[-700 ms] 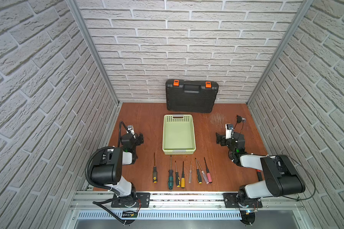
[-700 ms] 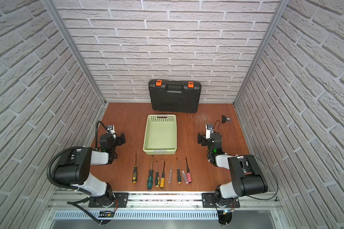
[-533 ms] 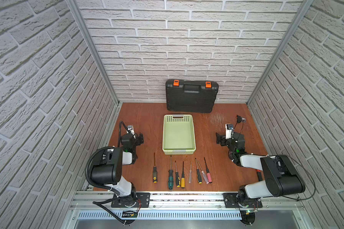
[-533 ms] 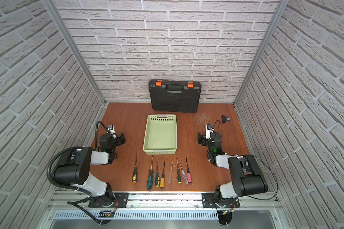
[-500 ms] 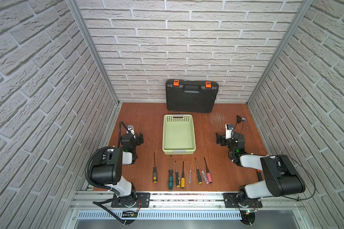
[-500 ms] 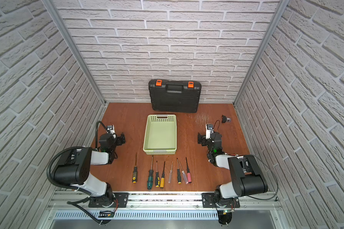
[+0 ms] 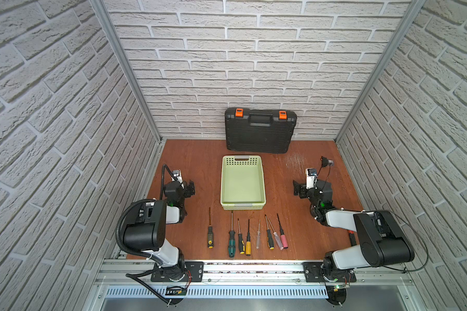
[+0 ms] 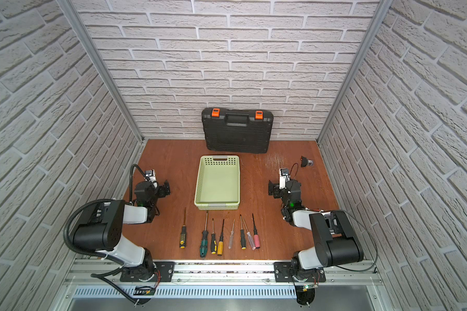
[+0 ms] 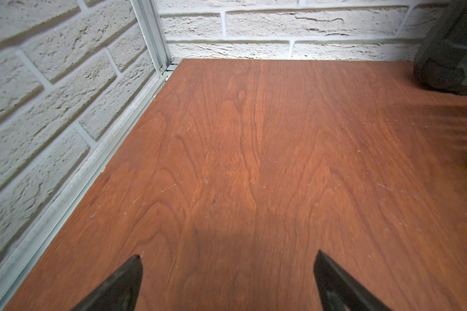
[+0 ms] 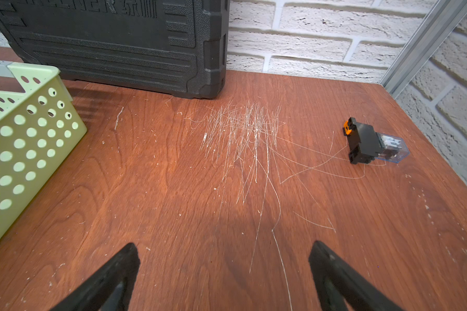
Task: Put the screwdriver in the bin
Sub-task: Pick up the screwdriver from the bottom-center of the table.
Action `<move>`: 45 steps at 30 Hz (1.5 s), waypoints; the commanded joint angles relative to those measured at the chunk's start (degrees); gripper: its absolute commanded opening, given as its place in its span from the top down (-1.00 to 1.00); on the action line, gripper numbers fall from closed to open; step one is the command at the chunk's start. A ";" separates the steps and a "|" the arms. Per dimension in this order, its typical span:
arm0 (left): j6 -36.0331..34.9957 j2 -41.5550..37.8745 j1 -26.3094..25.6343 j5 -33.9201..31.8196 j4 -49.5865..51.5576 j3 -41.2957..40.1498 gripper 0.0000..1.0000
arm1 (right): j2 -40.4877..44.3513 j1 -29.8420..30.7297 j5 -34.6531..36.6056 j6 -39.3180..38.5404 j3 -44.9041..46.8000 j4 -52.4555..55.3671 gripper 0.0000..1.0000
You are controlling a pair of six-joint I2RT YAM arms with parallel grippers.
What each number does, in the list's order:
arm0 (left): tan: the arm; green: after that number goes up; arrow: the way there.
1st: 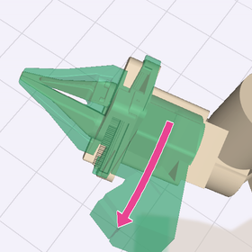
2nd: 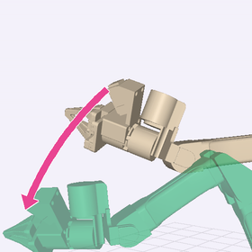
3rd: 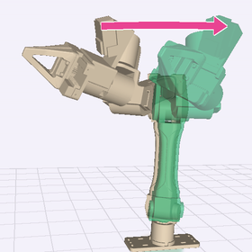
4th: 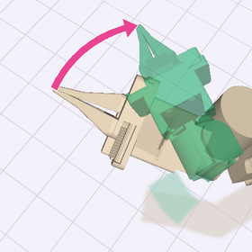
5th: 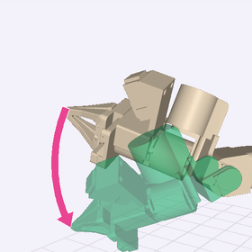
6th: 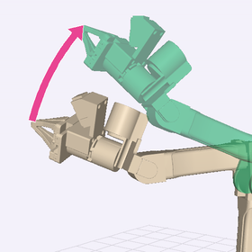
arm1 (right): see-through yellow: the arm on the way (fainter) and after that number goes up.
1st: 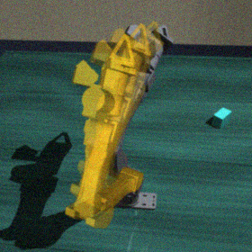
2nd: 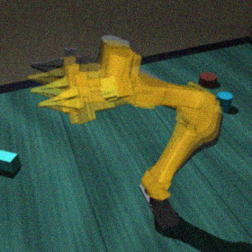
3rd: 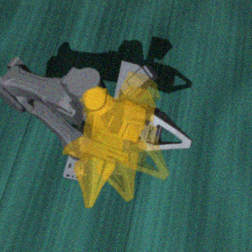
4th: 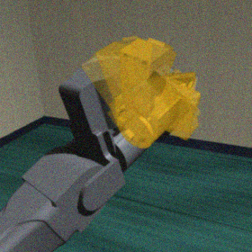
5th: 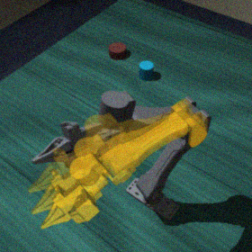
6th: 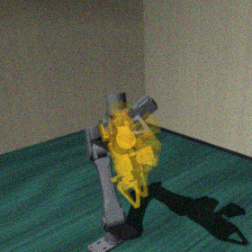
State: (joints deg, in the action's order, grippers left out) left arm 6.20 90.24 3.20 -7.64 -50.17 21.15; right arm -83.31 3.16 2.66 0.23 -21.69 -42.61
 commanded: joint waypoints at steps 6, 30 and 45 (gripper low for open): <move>0.46 -0.19 0.67 1.44 -3.03 0.74 -0.96 | -0.14 -0.29 -0.19 0.39 -0.28 -0.81 -0.98; 5.61 -10.68 -1.59 -16.29 39.59 22.85 -0.96 | 18.19 -0.26 -0.49 6.87 -19.79 33.72 -0.98; 26.67 -14.52 -10.87 -13.34 83.94 39.86 -0.96 | 21.27 17.34 -0.02 15.63 -35.24 72.68 -0.90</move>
State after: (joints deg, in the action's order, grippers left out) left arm 30.17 78.61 -5.85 -22.41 26.46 61.39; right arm -63.40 18.04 1.43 12.23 -54.41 18.61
